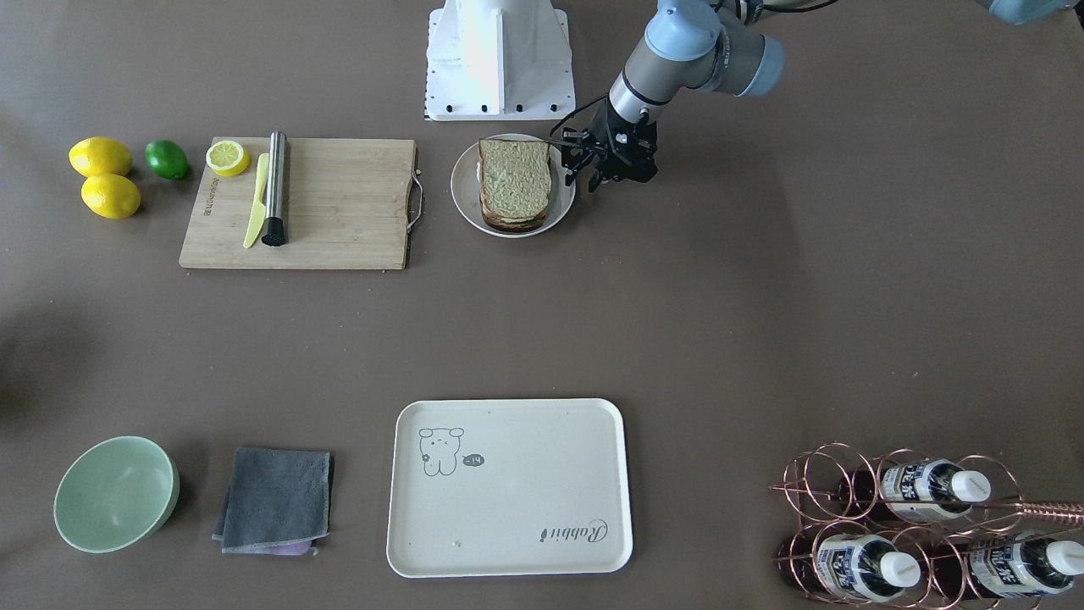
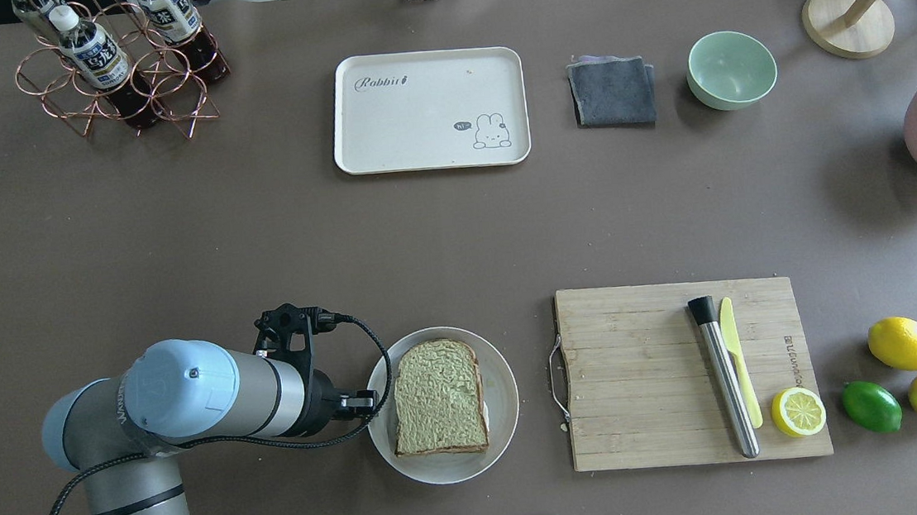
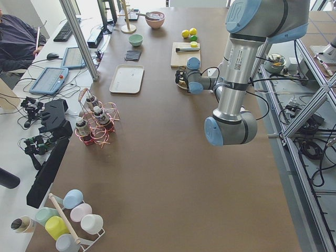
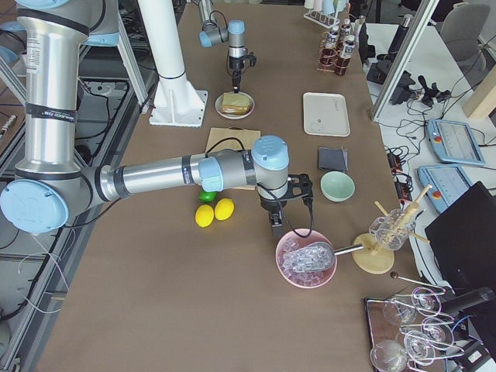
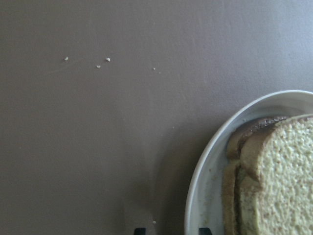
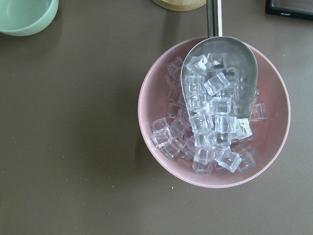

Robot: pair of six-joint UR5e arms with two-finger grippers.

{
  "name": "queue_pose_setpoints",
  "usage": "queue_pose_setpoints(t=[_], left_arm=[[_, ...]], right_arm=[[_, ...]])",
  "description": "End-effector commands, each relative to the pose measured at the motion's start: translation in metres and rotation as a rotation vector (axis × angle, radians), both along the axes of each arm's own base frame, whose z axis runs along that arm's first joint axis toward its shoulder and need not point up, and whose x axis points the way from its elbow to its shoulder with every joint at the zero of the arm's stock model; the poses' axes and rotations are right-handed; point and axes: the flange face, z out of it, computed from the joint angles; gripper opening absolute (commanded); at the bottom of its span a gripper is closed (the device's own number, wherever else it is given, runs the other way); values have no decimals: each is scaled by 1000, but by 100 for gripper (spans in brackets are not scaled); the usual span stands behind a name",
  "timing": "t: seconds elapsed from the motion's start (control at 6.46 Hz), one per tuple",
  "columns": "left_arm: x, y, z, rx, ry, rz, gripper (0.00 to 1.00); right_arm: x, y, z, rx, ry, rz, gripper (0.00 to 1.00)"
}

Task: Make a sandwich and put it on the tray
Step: 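Grasp the white plate rim with the left gripper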

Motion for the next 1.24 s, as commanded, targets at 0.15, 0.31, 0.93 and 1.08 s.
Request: queue_pose_setpoints(t=[0.15,0.31,0.93,1.08], left_arm=[[17,-1,-5,1,2,4,13],[16,-2,-6,2,5,2,0],[-18,-73,-35,14,41,-108,0],[-17,-110,-55,-13,62,-93,0]], right_arm=[[0,-1,14,-28,4,1,100],[0,-1,17,-33,5,1,100],[0,1,25,-53,0,0,100],[0,5,28,-64,-8,-1,100]])
